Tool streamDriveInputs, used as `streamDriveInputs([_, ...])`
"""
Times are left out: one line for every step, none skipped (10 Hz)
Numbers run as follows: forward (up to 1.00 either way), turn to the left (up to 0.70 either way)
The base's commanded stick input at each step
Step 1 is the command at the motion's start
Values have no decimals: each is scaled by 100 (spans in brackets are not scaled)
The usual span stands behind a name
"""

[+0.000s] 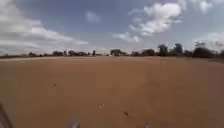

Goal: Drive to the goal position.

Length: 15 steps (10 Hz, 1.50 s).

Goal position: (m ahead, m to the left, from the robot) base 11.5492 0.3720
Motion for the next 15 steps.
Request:
streamDriveInputs([70,0])
streamDriveInputs([70,0])
streamDriveInputs([70,0])
streamDriveInputs([70,0])
streamDriveInputs([70,0])
streamDriveInputs([70,0])
streamDriveInputs([70,0])
streamDriveInputs([70,0])
streamDriveInputs([70,0])
streamDriveInputs([70,0])
streamDriveInputs([70,0])
streamDriveInputs([70,0])
streamDriveInputs([70,0])
streamDriveInputs([70,0])
streamDriveInputs([70,0])
